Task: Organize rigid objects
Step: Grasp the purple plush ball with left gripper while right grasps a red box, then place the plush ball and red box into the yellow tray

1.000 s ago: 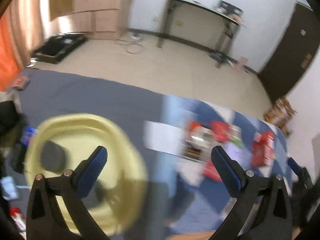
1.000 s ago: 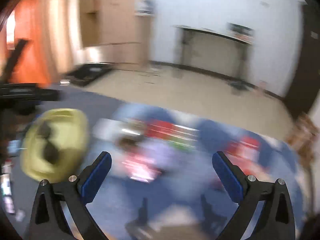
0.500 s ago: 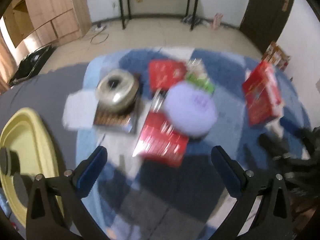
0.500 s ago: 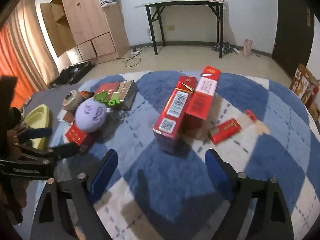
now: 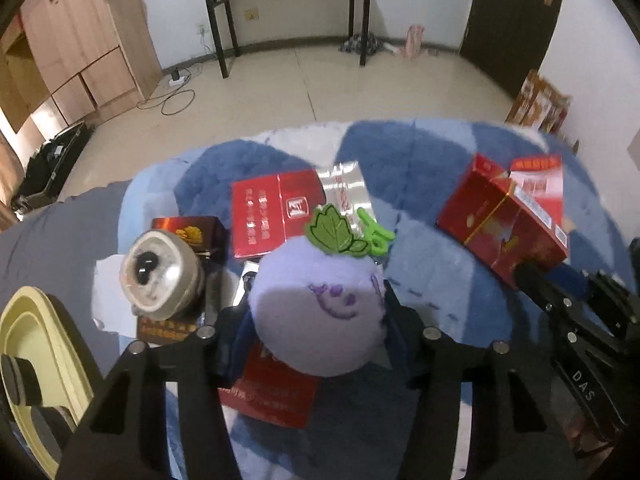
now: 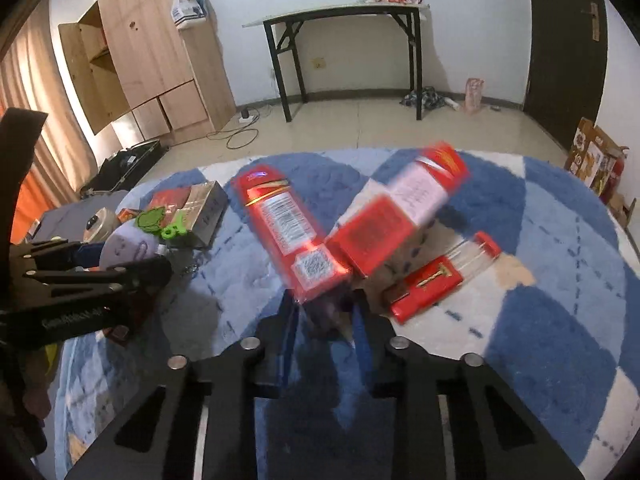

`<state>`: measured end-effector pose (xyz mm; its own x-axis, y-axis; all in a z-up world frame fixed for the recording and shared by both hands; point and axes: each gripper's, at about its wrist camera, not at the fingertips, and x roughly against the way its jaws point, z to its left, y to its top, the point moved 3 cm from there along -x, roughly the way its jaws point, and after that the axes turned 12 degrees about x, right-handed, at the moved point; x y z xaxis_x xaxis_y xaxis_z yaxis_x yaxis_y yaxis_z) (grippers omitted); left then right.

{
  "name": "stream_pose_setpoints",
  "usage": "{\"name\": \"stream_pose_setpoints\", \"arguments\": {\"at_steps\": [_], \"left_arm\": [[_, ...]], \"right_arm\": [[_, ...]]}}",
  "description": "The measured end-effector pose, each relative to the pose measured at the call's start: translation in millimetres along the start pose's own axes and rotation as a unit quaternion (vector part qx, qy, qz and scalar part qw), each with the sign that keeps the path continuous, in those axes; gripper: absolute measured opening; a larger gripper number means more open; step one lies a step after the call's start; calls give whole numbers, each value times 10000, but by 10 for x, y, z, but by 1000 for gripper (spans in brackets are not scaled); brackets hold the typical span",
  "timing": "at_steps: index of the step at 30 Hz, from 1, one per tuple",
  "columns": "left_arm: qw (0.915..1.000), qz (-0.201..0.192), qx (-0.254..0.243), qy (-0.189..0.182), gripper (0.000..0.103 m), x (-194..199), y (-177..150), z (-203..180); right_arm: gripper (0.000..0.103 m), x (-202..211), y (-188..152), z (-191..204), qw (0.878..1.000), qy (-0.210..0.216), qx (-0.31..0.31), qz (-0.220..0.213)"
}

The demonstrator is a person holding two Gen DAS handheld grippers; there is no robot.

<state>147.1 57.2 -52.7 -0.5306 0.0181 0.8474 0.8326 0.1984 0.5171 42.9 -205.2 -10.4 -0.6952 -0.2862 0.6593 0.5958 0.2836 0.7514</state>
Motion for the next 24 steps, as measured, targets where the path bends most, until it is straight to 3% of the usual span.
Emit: {"name": "stream_pose_setpoints", "arguments": {"at_steps": [8, 12, 16, 20, 22, 24], "left_arm": [[9977, -357, 386, -437, 57, 594, 9, 294], [9956, -469, 702, -397, 57, 857, 25, 655], [9931, -624, 963, -249, 57, 1075, -1, 1054], [9910, -650, 1166, -120, 57, 1146, -74, 1331], [9911, -641, 1166, -62, 57, 1147, -114, 1411], [9910, -666, 1165, -17, 57, 1149, -136, 1483]], "right_arm": [[23, 435, -298, 4, 9987, 239, 250, -385], [22, 657, -361, 86, 9963, 436, 479, -573], [23, 650, -488, 189, 9932, 976, 600, -209], [26, 455, -542, 283, 9807, 1868, 578, 25], [29, 388, -539, 294, 9797, 1900, 627, 103], [24, 293, -532, 310, 9797, 1867, 705, 195]]}}
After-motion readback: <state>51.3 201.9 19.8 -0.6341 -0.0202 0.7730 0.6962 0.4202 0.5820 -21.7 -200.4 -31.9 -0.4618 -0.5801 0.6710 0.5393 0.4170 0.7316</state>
